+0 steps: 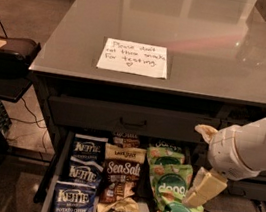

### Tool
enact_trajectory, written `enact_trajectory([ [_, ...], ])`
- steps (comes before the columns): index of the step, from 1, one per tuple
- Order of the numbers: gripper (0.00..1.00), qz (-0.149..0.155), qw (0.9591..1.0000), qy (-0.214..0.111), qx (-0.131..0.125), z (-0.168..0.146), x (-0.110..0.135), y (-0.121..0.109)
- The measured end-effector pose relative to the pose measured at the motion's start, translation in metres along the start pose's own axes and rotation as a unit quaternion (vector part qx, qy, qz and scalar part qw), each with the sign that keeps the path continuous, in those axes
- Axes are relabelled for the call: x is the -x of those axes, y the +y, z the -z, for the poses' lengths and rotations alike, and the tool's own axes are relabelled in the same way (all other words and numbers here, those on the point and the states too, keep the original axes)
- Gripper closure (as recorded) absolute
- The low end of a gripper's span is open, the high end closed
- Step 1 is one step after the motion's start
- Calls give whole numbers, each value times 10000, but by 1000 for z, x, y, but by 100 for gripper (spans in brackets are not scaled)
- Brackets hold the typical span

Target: Pick brown chip bag from middle drawer and place on counter

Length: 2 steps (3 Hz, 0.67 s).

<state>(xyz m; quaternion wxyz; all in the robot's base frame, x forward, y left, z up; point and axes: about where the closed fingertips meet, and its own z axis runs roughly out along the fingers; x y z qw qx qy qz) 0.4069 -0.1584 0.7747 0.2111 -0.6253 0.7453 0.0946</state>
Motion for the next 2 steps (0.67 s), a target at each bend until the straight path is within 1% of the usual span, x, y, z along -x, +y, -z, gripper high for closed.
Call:
enact_trajectory([
  [1,0,1,10000,0,0,0,0,0],
  [2,0,166,9998,-57,-87,-26,0,-1],
])
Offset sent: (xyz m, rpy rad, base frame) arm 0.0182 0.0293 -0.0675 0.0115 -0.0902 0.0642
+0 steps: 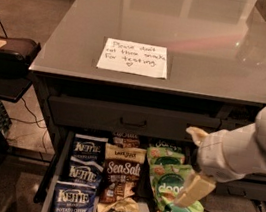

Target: Pick brown chip bag from middle drawer and place on counter

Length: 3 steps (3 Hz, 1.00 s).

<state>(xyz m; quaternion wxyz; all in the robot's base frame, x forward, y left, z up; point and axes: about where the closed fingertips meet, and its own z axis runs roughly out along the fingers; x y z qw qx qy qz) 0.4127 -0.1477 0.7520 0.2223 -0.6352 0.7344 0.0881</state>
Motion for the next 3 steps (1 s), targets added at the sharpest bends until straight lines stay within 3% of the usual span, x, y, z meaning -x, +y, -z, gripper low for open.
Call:
enact_trajectory([
  [1,0,122,9999,-66,-82,-54,-6,-6],
  [2,0,184,9998,-52,35,-119,-14,-11],
  [3,0,113,9994,-9,341,-178,-26,-8],
])
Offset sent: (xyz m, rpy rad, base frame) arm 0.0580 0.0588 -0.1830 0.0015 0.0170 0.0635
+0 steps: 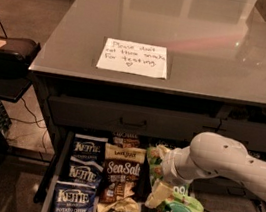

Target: Pick brown chip bag from middle drawer and place on counter

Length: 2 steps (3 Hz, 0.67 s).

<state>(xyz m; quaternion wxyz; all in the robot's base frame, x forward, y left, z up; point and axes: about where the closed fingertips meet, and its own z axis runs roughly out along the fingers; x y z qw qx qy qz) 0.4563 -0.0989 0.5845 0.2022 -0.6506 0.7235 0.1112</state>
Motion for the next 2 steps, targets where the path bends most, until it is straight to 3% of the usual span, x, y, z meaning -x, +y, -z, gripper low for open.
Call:
enact_trajectory([
  [2,0,71,9999,-81,-69,-12,-1,-2],
])
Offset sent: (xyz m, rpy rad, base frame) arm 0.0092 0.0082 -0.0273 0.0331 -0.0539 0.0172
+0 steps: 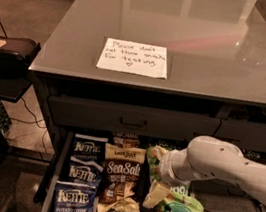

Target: Pick brown chip bag from middle drawer and place on counter

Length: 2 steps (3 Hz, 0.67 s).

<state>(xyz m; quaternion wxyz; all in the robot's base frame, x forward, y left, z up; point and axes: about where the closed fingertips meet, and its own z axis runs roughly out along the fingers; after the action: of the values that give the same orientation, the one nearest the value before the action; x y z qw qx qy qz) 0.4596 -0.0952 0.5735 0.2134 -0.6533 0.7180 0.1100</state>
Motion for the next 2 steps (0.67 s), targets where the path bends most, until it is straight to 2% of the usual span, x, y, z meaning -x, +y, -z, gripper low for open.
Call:
enact_trajectory([
  [1,0,158,9998,-142,-48,-31,10,-6],
  [2,0,315,9990,-302,52,-72,24,-11],
])
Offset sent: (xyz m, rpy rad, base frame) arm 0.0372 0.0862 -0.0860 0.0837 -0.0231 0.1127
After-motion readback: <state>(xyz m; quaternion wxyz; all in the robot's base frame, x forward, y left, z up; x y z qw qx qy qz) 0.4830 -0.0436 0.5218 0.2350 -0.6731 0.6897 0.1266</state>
